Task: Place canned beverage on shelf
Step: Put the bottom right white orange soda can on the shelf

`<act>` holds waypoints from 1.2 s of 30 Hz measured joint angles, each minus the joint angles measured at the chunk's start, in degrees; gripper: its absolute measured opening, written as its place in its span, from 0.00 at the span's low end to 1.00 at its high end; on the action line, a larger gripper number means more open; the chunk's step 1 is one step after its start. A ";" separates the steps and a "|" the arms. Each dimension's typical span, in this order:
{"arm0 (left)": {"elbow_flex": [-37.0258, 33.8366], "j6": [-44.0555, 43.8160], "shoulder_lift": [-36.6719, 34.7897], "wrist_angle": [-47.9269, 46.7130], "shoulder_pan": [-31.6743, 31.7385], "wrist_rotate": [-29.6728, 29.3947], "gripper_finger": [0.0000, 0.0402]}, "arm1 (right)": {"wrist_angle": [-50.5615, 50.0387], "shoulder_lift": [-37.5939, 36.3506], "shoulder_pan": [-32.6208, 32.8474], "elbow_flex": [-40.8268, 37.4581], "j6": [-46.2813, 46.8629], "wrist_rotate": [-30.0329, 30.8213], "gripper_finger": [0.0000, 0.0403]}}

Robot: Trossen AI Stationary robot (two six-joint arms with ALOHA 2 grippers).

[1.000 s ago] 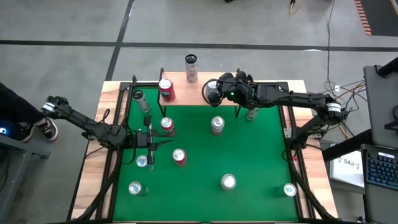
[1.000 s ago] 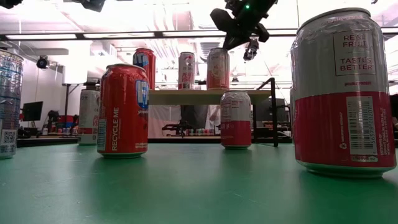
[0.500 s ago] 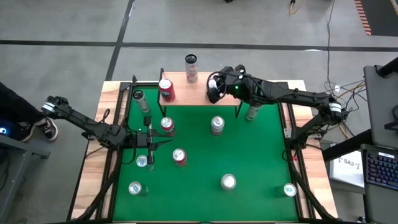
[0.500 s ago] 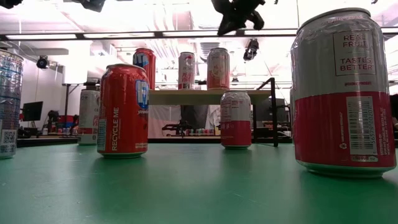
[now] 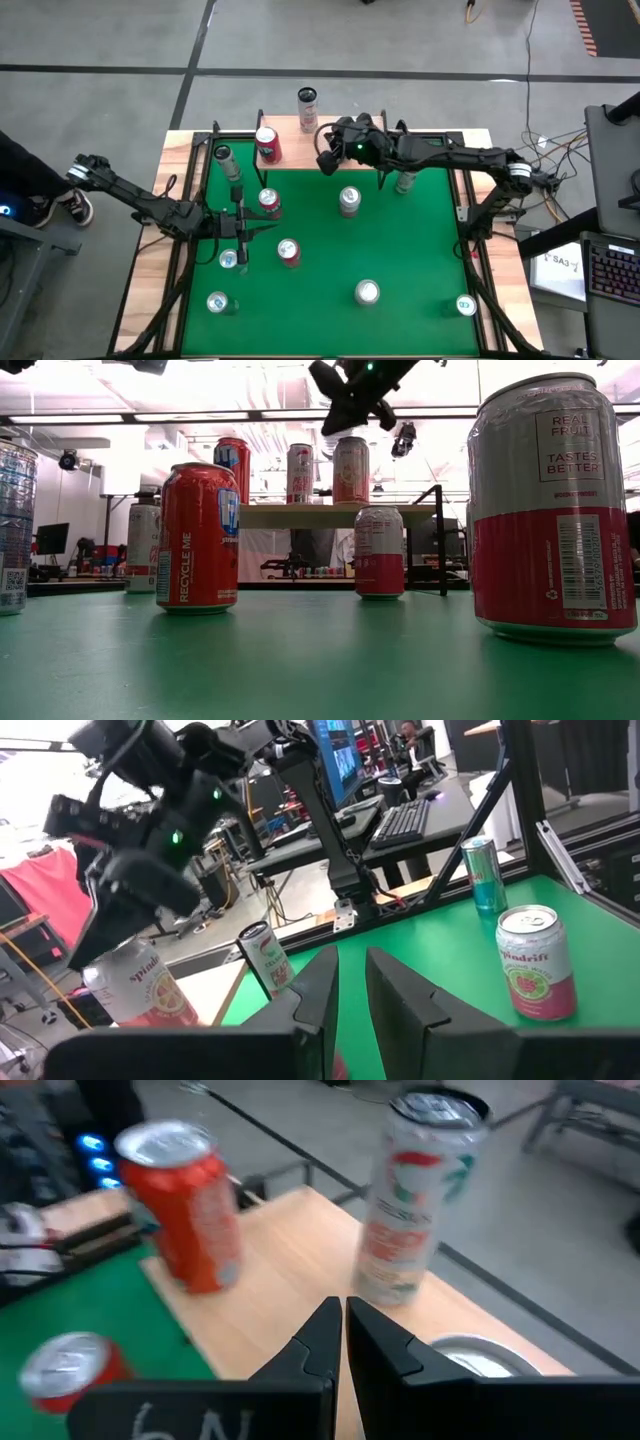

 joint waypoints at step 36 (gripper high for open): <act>-0.07 -10.71 0.04 -2.32 -0.02 0.09 0.09 | -5.51 -0.04 0.02 0.28 1.85 2.96 0.03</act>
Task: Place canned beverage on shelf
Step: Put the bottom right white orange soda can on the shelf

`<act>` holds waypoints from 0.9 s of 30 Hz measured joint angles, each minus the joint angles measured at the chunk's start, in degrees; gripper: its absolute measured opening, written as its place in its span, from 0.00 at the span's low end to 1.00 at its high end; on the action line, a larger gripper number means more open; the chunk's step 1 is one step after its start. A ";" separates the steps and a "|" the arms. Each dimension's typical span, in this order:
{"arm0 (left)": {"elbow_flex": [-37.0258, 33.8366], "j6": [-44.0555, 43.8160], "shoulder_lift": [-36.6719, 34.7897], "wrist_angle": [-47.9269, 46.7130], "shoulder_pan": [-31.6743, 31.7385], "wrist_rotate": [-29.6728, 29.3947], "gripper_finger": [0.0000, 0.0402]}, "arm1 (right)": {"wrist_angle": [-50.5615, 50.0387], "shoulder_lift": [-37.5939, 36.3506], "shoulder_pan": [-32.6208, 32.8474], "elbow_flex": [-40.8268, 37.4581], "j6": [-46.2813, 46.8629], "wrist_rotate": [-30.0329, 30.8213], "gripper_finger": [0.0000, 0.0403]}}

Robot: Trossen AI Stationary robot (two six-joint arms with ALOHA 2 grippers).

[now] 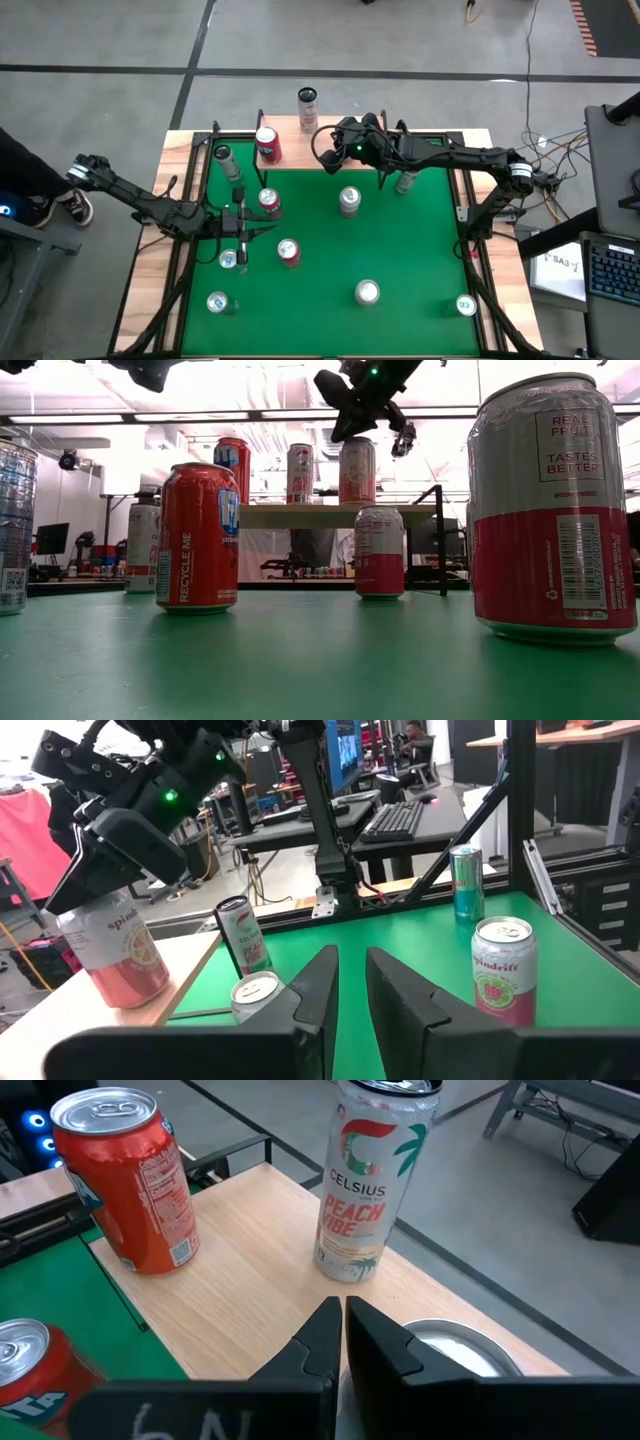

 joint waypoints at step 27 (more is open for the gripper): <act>-0.02 2.38 0.00 -0.42 0.00 -0.02 0.09 | -12.99 -7.07 2.86 -0.71 7.04 -9.29 0.03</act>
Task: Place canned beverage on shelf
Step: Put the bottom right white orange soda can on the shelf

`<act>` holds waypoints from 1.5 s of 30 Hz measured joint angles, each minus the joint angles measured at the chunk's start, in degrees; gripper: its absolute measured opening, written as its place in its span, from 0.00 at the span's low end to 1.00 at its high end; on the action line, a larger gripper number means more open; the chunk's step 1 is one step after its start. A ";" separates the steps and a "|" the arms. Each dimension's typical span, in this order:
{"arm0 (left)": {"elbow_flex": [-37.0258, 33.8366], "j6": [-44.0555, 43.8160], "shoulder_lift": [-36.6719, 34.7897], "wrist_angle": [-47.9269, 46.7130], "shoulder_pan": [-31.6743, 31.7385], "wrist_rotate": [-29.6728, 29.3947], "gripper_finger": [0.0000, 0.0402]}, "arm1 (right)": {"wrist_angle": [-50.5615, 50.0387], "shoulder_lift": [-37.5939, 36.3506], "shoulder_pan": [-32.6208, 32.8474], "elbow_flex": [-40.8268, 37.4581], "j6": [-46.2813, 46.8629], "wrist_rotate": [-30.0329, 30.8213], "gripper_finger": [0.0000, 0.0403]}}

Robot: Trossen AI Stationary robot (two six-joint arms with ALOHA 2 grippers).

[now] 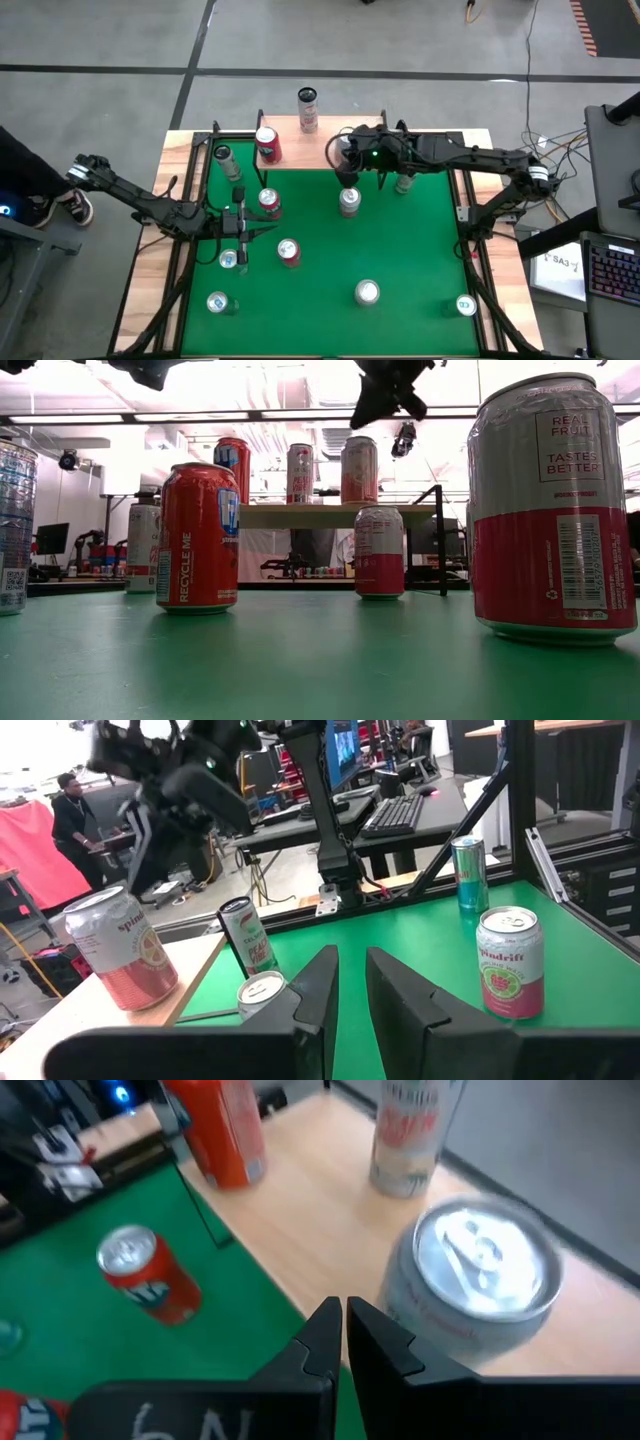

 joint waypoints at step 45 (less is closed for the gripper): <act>-0.02 -0.02 0.00 -0.68 -0.02 -0.06 0.09 | -5.42 2.50 -3.63 -0.19 -0.24 1.08 0.03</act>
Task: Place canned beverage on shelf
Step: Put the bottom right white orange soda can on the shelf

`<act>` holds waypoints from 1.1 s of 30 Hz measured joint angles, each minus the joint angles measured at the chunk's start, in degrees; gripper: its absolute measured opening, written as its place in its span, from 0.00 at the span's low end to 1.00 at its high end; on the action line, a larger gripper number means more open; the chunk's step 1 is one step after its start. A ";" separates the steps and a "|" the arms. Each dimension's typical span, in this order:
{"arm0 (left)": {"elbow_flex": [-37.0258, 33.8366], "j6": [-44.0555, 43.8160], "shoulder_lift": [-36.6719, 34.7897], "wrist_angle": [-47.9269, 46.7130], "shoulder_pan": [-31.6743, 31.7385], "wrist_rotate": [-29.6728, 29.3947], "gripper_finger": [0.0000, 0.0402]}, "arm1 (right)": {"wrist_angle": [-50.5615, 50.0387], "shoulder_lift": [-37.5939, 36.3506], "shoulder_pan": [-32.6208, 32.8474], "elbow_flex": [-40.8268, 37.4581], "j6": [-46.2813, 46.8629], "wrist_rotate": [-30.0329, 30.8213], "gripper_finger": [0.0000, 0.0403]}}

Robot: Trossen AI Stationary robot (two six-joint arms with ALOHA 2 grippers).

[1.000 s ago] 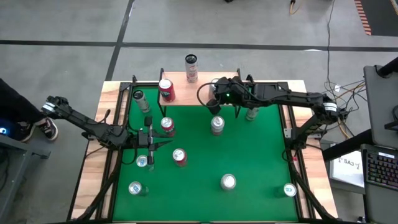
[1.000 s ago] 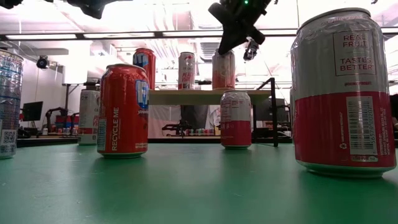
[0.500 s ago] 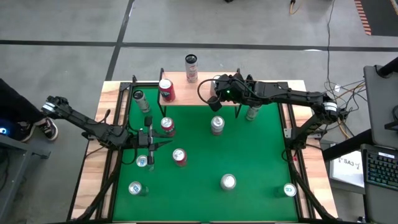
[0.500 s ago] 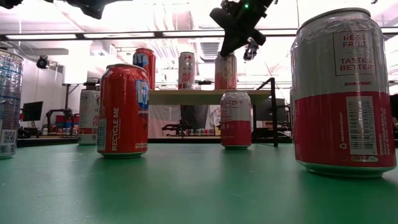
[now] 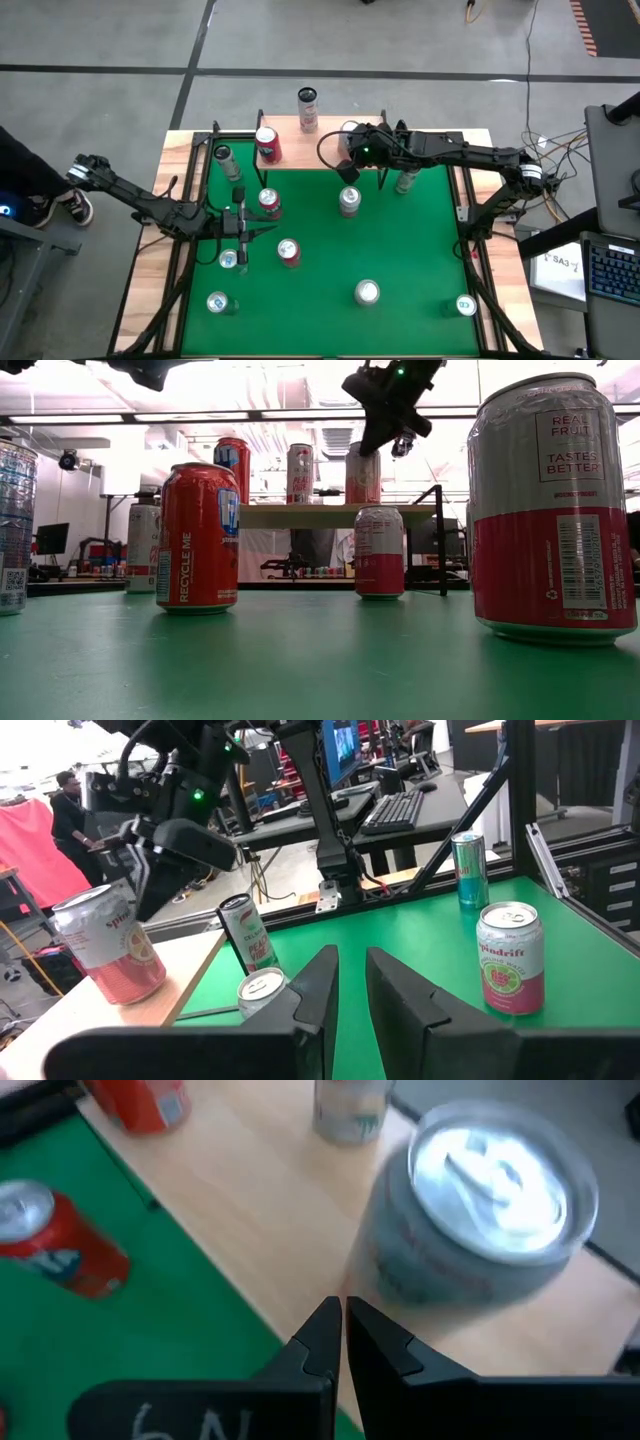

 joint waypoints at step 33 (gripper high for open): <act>0.00 -0.02 0.02 -0.06 0.00 0.00 0.09 | -3.41 0.02 -4.55 -0.04 -0.92 0.49 0.03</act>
